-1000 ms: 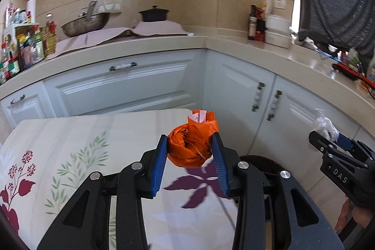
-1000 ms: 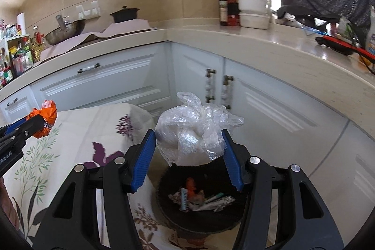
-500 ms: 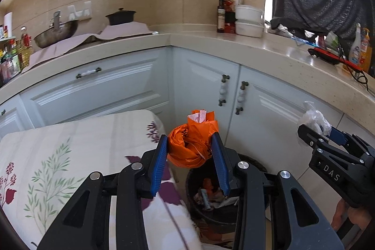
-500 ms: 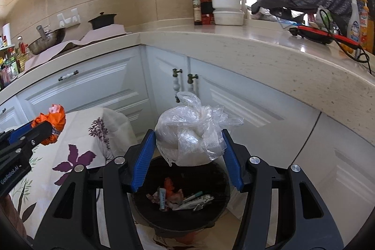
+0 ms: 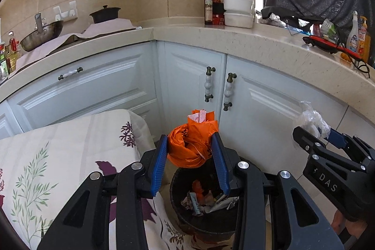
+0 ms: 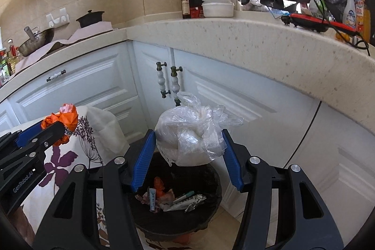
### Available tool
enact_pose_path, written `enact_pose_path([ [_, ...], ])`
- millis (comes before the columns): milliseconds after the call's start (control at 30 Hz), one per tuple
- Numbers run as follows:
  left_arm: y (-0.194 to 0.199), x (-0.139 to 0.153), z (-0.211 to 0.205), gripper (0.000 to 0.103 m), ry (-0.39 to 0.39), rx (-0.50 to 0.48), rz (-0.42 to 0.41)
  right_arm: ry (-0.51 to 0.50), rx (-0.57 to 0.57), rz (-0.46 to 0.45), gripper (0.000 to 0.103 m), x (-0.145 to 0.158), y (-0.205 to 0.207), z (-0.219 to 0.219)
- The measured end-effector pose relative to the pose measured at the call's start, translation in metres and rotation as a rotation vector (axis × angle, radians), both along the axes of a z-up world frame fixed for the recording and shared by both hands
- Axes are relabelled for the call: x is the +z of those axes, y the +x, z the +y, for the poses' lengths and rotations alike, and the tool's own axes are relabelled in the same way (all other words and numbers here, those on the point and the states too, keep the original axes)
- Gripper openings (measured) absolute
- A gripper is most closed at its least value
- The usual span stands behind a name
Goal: Collect trash
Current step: 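Carry the orange bag and clear bag with both tools over the black bin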
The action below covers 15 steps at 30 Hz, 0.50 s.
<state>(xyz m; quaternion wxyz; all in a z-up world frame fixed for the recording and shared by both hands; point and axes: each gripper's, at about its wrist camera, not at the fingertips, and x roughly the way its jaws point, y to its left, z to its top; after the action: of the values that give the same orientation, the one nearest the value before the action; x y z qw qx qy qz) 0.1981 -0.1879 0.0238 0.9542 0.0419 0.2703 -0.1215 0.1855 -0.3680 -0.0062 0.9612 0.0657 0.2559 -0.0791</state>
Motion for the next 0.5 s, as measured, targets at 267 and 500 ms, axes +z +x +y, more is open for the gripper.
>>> enact_pose_path([
  [267,0.015,-0.016,-0.01,0.038,0.02,0.004,0.021,-0.006,-0.008,0.019,0.055,-0.013,0.012,-0.002],
  [500,0.025,-0.023,-0.016,0.039,0.029,0.017,0.023,-0.011,-0.016,0.025,0.055,-0.019,0.02,-0.005],
])
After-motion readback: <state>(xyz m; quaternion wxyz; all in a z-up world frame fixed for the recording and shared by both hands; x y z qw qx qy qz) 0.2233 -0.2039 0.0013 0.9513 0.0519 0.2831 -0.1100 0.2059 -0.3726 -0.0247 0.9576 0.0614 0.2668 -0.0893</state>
